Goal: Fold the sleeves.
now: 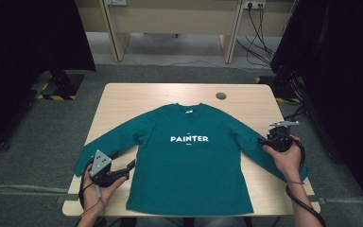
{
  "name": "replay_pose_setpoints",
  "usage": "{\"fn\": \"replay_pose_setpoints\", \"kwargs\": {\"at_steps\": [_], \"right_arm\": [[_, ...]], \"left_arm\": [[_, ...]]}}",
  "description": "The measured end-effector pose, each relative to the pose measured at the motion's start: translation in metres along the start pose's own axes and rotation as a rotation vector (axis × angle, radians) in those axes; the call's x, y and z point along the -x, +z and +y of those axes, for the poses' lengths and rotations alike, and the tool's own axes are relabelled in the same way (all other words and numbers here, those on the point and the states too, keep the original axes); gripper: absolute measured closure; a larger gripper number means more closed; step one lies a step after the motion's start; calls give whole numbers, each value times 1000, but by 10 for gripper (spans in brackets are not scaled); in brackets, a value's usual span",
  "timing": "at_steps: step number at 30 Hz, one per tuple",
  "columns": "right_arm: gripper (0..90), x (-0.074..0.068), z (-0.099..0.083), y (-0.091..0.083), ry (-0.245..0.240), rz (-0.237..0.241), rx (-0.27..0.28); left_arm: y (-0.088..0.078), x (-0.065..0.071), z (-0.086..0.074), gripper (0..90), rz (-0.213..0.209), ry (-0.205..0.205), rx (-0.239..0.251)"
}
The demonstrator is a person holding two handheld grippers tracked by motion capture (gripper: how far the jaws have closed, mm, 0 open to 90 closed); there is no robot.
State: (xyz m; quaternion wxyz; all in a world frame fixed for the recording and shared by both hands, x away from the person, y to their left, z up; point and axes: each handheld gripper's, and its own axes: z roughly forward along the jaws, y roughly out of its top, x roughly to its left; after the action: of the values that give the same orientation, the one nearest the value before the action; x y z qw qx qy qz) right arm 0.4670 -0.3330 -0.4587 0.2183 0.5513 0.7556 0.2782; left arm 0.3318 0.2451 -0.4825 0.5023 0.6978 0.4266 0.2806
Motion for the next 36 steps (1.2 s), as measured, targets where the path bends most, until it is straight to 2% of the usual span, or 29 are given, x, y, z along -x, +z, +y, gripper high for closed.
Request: {"fn": "replay_pose_setpoints", "kwargs": {"at_steps": [3,7,13,14,18,20,27,36], "right_arm": [[583,2,-2,5,2,8,-9],[636,5,-4,5,24,21,16],[870,3,-6,5,70,23,33],[884,2,-6,6,77,28,33],[891,0,-2,5,77,36,17],[891,-1,-1,2,74,40,29],[891,-13,8,-20,58,61,105],[891,-35,17,-43,-2,87,168]], "left_arm": [[0,0,0,224,-1,-2,-2],[0,0,0,223,-2,-3,-4],[0,0,0,218,-4,-5,0],[0,0,0,218,-5,-5,0],[0,0,0,216,-4,-4,1],[0,0,0,216,-4,-4,0],[0,1,0,214,-3,-1,0],[0,1,0,212,-1,1,1]]}}
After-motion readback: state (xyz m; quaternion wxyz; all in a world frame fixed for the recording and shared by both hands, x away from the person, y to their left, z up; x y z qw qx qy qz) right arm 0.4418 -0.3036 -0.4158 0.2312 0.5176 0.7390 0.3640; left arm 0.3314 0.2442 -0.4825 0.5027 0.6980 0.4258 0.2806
